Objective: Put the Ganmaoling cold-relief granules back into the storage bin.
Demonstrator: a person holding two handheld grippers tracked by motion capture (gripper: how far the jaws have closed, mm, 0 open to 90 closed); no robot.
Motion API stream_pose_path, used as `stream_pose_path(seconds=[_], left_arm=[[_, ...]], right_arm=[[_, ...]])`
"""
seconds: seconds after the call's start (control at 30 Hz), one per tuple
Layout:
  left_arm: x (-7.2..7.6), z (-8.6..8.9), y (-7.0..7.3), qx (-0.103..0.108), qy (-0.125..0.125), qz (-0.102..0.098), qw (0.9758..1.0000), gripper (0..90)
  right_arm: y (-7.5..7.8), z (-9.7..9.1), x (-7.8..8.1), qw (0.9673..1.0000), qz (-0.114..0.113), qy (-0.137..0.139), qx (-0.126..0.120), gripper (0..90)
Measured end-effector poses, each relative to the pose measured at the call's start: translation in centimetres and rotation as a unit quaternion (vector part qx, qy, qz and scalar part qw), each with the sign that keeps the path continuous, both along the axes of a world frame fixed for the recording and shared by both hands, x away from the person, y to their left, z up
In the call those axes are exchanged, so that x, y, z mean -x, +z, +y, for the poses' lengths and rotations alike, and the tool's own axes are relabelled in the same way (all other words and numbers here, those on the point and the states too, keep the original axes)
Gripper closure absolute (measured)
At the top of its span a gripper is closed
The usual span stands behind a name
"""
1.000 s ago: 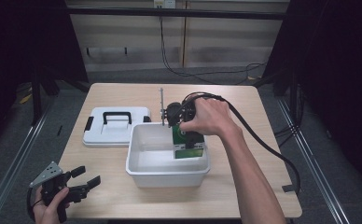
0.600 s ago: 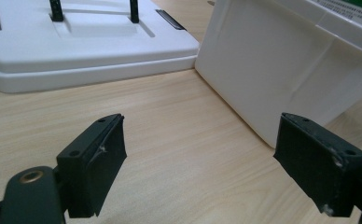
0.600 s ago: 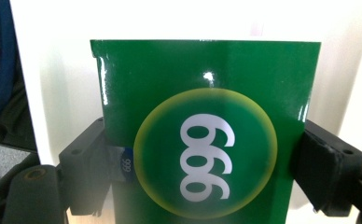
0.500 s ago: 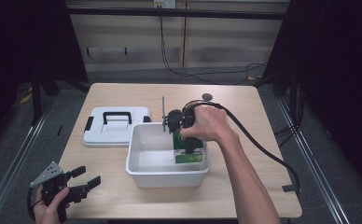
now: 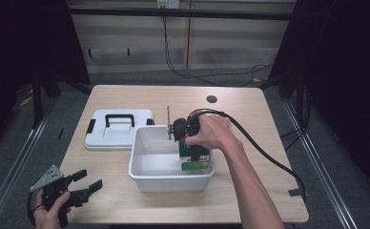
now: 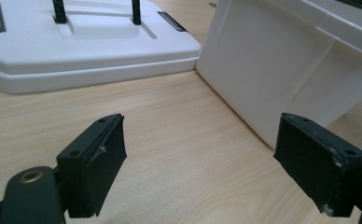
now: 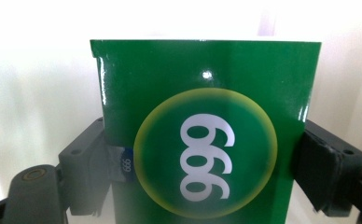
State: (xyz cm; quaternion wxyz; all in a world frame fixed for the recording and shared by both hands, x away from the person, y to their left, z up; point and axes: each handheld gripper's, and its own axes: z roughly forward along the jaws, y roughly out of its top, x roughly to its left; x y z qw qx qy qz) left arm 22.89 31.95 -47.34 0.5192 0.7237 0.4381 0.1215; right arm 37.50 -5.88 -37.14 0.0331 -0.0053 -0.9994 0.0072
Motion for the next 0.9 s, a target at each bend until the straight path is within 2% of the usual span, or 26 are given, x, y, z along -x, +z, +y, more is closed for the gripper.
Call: stream_pose_path(seconds=[0.37,0.4,0.77,0.9], left_arm=[[0.0,0.0,0.0,-0.001,0.002,0.002,1.0,15.9],[0.0,-0.1,0.0,0.0,0.001,0.003,1.0,15.9],[0.0,0.0,0.0,0.001,0.0,0.003,1.0,15.9],[0.0,-0.1,0.0,0.0,-0.001,0.003,1.0,15.9]], right_arm=[[-2.1,-0.5,0.3,0.9998,0.004,-0.01,-0.014,15.8],[-2.2,-0.5,0.2,1.0,0.004,-0.002,-0.008,15.8],[-3.6,-0.1,0.1,1.0,0.008,-0.001,0.004,15.7],[-3.9,-0.2,0.1,0.9999,0.007,-0.011,0.003,15.6]])
